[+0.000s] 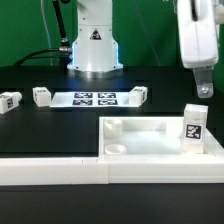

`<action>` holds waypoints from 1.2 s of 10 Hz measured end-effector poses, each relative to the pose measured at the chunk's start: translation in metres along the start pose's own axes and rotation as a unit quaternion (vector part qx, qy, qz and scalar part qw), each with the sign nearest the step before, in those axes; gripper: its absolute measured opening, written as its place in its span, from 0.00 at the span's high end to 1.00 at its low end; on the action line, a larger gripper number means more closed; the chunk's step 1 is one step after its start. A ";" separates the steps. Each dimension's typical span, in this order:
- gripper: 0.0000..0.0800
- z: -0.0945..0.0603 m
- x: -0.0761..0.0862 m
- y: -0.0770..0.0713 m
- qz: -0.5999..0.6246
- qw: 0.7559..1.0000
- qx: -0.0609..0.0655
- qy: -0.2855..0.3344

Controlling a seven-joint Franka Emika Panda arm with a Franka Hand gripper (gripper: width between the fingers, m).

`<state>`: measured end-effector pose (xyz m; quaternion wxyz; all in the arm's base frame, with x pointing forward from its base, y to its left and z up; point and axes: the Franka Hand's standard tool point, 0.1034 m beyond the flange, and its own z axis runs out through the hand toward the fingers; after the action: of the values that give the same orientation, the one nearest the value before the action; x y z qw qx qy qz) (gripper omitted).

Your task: Assemble square table

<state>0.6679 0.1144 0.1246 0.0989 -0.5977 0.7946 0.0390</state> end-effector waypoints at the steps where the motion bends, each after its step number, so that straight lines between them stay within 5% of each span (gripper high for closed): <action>1: 0.19 -0.009 0.002 0.008 -0.007 1.000 0.001 -0.003; 4: 0.19 -0.025 0.004 0.022 -0.101 0.995 0.000 -0.005; 8: 0.19 -0.024 0.005 0.022 -0.240 0.971 0.002 -0.004; 9: 0.19 -0.022 0.011 0.025 -0.304 0.952 0.011 0.000; 12: 0.19 -0.009 0.039 0.071 -0.439 0.898 -0.016 0.003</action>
Offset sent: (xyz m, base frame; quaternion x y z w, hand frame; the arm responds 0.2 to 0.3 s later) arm -0.0130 -0.0050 0.0113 0.0045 0.0371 -0.1880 0.9815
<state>0.5884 0.0962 0.1215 0.0939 -0.8875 0.4512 0.0028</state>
